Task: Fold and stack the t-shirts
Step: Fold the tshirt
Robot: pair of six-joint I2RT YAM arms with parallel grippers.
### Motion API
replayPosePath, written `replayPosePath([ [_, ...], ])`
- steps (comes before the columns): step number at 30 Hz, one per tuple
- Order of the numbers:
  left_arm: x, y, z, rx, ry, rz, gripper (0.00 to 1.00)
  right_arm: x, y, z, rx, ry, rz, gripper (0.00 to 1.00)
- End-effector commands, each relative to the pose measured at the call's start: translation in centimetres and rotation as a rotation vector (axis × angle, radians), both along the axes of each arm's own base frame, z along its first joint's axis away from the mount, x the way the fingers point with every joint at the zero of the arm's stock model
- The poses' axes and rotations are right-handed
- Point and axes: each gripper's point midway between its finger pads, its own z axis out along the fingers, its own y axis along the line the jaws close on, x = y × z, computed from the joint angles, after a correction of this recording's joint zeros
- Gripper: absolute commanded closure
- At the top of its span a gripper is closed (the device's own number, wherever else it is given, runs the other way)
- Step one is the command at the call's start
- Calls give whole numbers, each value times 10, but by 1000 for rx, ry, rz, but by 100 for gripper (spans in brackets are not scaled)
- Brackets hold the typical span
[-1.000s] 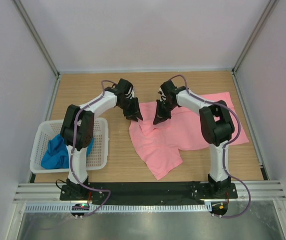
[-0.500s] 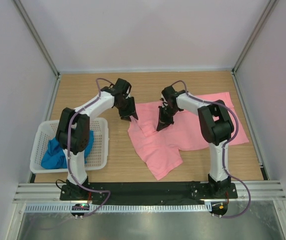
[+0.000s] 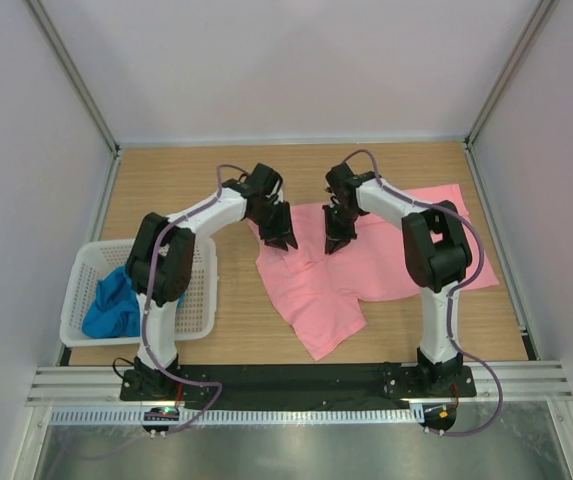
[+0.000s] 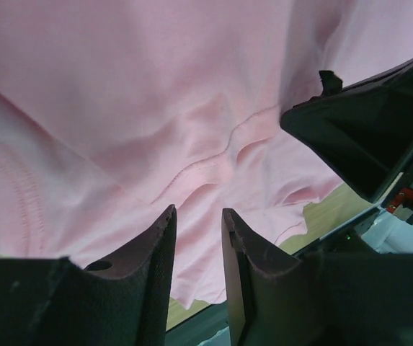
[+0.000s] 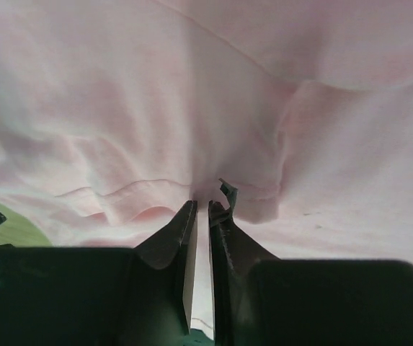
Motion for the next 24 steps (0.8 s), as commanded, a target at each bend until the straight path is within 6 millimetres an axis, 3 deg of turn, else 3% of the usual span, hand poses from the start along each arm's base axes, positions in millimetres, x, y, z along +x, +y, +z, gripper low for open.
replayPosePath([
  [1,-9,-19,-14,-71,69,-36,67,-6,-28,-11,-126,-14,35,81],
  [5,-16,5,-45,51,90,-11,68,-18,-34,-26,-137,1,52,77],
  [7,-19,19,-66,124,102,-21,67,-18,-32,-24,-124,0,51,75],
  [10,-20,37,-82,235,106,-54,68,-14,-28,-6,-110,-5,43,72],
  [14,-21,57,-90,314,114,-55,67,7,-40,45,-129,-116,9,64],
  [17,-13,71,-90,338,103,-49,66,21,-76,71,-162,-177,-77,55],
  [18,-11,72,-89,341,95,-56,66,23,-90,73,-184,-177,-105,54],
  [20,-2,76,-84,366,80,-76,66,33,-141,74,-244,-175,-228,52],
  [22,4,81,-79,399,64,-95,65,38,-173,73,-251,-146,-375,51],
  [23,13,81,-71,410,29,-108,63,41,-200,72,-249,-137,-466,51],
  [24,19,85,-67,429,9,-106,62,48,-208,72,-239,-156,-510,50],
])
